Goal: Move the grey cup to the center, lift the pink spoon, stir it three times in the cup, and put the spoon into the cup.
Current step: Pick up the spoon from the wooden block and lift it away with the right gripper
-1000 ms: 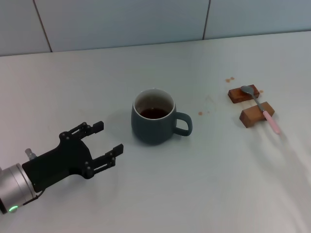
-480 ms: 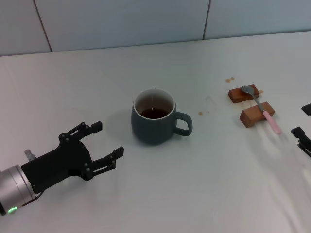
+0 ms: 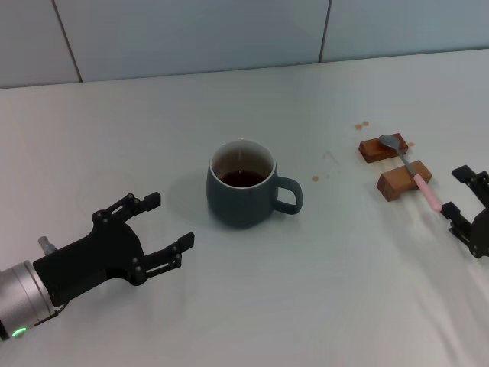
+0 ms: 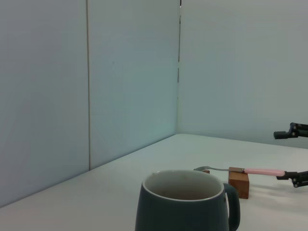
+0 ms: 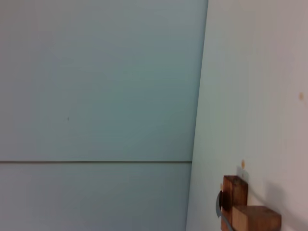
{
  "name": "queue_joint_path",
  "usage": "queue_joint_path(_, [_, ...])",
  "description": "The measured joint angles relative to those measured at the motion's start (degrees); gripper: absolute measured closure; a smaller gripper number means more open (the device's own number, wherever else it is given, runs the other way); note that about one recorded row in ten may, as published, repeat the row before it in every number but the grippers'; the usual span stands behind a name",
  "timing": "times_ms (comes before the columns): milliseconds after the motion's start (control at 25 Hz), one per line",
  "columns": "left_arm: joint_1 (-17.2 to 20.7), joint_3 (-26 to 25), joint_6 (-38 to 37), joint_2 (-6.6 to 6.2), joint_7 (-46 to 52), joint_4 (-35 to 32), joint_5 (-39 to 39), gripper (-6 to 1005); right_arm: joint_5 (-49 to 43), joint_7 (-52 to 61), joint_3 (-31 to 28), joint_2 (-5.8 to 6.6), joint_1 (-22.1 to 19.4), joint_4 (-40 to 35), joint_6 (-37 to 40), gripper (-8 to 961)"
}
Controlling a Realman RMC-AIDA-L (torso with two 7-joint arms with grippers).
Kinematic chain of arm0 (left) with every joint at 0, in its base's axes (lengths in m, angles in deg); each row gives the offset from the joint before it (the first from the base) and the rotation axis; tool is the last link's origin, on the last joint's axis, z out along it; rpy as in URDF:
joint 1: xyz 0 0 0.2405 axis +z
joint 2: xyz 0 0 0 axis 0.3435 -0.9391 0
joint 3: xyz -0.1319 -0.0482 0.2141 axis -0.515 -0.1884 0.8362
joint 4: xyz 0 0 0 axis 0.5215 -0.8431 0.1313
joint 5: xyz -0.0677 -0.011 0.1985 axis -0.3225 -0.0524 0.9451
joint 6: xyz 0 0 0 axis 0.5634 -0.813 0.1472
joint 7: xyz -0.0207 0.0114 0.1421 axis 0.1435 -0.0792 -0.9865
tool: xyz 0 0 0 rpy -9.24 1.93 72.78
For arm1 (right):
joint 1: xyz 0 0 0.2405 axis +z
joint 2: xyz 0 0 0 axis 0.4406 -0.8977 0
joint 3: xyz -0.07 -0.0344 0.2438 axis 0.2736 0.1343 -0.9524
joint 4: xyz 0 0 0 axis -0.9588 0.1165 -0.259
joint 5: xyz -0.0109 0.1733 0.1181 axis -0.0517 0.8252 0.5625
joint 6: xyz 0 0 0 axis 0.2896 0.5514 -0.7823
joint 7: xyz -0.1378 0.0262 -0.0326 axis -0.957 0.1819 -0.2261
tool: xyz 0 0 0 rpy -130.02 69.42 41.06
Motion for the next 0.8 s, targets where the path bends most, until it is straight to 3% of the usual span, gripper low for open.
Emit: queue_joint_path(800, [0.0, 0.0, -1.2, 0.06, -0.1, -0.1, 0.0, 145, 0.0, -0.5, 1.2, -0.18, 1.7, 1.8, -2.7, 189])
